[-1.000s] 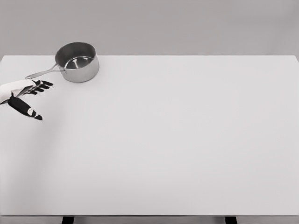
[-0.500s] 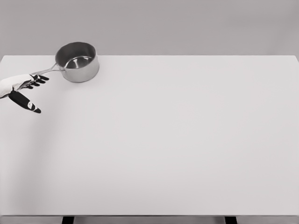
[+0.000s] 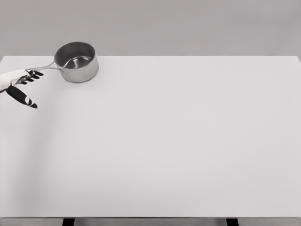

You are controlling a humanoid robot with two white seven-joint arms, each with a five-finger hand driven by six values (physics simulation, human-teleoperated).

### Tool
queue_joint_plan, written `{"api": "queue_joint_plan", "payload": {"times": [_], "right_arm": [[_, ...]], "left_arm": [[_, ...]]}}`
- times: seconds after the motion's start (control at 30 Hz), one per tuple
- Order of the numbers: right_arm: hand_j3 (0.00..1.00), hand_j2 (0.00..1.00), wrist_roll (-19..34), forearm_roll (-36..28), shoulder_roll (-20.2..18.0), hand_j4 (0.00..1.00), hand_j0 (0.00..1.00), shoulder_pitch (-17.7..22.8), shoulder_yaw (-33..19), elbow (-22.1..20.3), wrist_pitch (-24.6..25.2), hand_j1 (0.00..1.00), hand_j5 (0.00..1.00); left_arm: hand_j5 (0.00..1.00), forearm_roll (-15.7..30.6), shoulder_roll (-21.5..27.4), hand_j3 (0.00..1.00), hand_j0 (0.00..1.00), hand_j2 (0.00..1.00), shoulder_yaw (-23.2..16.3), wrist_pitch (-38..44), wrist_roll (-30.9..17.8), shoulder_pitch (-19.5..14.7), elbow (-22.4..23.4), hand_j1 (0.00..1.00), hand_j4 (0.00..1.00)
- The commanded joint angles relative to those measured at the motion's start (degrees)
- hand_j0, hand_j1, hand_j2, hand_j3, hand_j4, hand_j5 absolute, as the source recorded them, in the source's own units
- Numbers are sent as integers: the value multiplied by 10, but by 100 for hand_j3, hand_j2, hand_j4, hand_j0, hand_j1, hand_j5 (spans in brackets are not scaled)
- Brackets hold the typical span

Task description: Rotate pot handle

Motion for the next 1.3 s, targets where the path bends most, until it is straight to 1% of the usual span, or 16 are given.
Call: {"api": "queue_joint_plan", "payload": {"times": [0.0,0.07,0.13,0.2,0.23,0.47,0.6,0.77,0.87,0.97,1.17,1.27], "right_arm": [[100,100,0,0,0,100,100,0,0,0,0,100,100],[100,100,0,0,0,100,100,0,0,1,0,100,100],[100,100,0,0,0,100,100,0,0,1,0,100,100],[100,100,0,0,0,100,100,0,0,1,0,100,100],[100,100,0,0,0,100,100,0,0,1,0,100,100],[100,100,0,0,0,100,100,0,0,1,0,100,100],[100,100,0,0,0,100,100,0,0,0,0,100,100],[100,100,0,0,0,100,100,0,0,1,0,100,100],[100,100,0,0,0,100,100,0,0,1,0,100,100],[100,100,0,0,0,100,100,0,0,0,0,100,100],[100,100,0,0,0,100,100,0,0,1,0,100,100],[100,100,0,0,0,100,100,0,0,0,0,100,100]], "left_arm": [[100,-14,-8,100,100,100,0,-1,0,-1,21,100,100],[100,-15,-8,100,100,100,0,-1,0,-3,26,100,100],[100,-26,-10,100,100,100,0,-1,0,-7,33,100,100],[100,-28,-18,100,100,100,0,-2,0,-13,47,100,100],[100,-39,-22,100,100,100,1,-2,0,-18,54,100,100],[100,-57,-33,100,100,100,1,-4,0,-28,73,100,100],[100,-63,-41,100,100,100,0,-5,0,-37,93,100,100],[100,-81,-55,100,100,100,2,-6,0,-50,114,100,100],[100,-82,-59,100,100,100,3,-6,0,-57,118,100,100],[100,-95,-66,100,100,100,5,-7,0,-63,134,100,100],[100,-103,-68,100,100,100,5,-6,0,-75,151,100,100],[100,-103,-69,100,100,100,4,-6,0,-76,151,100,100]]}}
